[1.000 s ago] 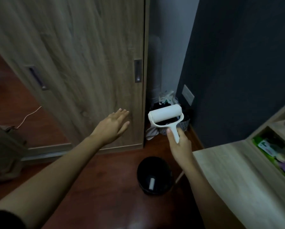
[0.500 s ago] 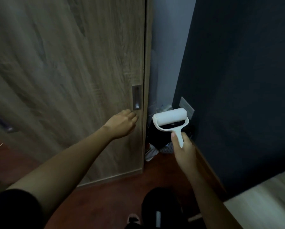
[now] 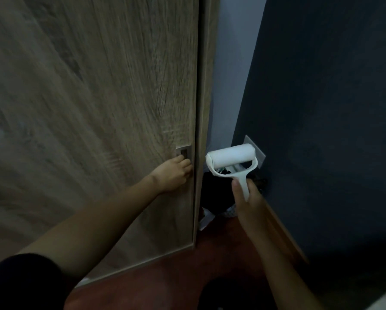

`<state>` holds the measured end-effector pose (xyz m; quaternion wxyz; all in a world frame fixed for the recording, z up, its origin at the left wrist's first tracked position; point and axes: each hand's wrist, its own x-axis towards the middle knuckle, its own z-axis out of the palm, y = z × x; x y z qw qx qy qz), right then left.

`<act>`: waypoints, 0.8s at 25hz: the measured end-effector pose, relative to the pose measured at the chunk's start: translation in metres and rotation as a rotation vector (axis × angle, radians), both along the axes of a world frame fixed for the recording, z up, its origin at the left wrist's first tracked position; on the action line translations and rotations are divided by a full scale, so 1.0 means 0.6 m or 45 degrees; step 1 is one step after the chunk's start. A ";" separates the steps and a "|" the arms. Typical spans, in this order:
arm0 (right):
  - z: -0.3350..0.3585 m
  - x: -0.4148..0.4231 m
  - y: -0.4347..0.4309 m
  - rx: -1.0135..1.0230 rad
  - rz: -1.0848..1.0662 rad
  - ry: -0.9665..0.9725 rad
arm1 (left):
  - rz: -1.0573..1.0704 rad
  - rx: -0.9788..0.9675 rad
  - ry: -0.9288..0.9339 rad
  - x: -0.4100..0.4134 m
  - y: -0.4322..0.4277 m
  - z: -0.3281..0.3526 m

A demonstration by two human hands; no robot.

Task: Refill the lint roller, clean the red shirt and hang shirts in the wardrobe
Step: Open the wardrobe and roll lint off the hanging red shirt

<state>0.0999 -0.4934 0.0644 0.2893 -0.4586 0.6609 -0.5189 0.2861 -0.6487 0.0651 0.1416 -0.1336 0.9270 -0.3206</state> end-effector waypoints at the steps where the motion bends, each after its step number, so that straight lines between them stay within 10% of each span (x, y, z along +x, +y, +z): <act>1: 0.004 0.009 -0.003 -0.012 0.006 0.015 | 0.007 -0.015 0.015 0.006 0.002 -0.001; 20: 0.047 0.397 -0.036 -0.152 0.293 0.032 | 0.463 0.003 -0.141 0.538 0.113 0.028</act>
